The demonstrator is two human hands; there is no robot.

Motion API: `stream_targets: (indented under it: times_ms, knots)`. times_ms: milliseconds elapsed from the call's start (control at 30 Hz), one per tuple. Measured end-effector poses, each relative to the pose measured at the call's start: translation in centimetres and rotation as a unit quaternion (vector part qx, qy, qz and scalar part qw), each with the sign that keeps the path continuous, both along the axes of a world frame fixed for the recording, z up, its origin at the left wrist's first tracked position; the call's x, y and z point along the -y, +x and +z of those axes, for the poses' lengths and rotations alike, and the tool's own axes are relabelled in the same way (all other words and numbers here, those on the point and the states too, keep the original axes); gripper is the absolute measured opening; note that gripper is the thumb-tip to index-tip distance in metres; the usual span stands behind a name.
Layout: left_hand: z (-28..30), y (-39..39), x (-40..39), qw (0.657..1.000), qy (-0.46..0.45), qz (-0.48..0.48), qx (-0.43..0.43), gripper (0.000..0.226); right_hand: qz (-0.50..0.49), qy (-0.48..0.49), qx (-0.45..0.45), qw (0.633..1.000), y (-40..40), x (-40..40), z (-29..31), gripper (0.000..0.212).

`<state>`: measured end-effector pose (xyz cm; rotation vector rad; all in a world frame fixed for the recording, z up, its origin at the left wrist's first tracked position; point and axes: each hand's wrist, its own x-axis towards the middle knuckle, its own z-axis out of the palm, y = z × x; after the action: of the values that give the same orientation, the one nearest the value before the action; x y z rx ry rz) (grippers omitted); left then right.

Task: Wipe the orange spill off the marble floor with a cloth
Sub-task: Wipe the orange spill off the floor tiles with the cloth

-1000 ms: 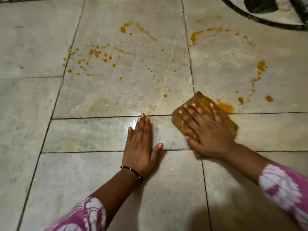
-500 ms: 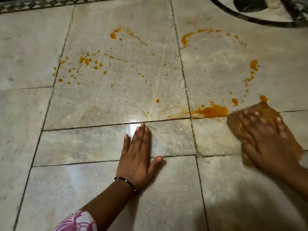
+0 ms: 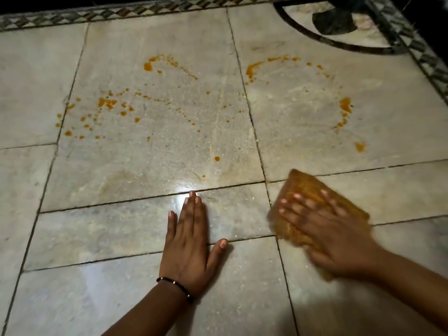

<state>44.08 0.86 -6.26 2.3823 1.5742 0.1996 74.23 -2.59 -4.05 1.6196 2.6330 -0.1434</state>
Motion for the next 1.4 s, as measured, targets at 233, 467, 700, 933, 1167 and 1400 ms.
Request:
stream_targets:
  times_ms: [233,467,700,933,1167,1400]
  knots:
    - [0.3,0.0,0.1,0.997,0.019,0.058,0.056,0.078,-0.198,-0.022,0.023,0.980,1.3,-12.0,-0.2,0.076]
    - [0.0,-0.4,0.1,0.994,0.009,0.091,0.059,0.083,0.185,-0.019,0.010,0.982,-10.0,-10.0,0.2,0.063]
    - [0.2,0.1,0.2,0.997,-0.001,0.073,0.024,0.085,0.210,-0.032,0.073,0.974,1.7,-14.5,1.2,0.062]
    - [0.2,0.1,0.2,0.996,-0.003,0.088,0.022,0.084,0.088,0.044,0.012,0.995,-11.3,-15.9,-1.3,0.068]
    - [0.0,0.1,0.0,0.997,-0.017,0.074,-0.032,0.091,0.206,-0.027,0.027,0.978,-0.2,-6.1,0.5,0.064]
    - [0.5,0.5,0.0,0.995,-0.032,0.076,-0.058,0.090,-0.151,0.006,0.021,0.988,-0.4,-12.9,-0.1,0.076]
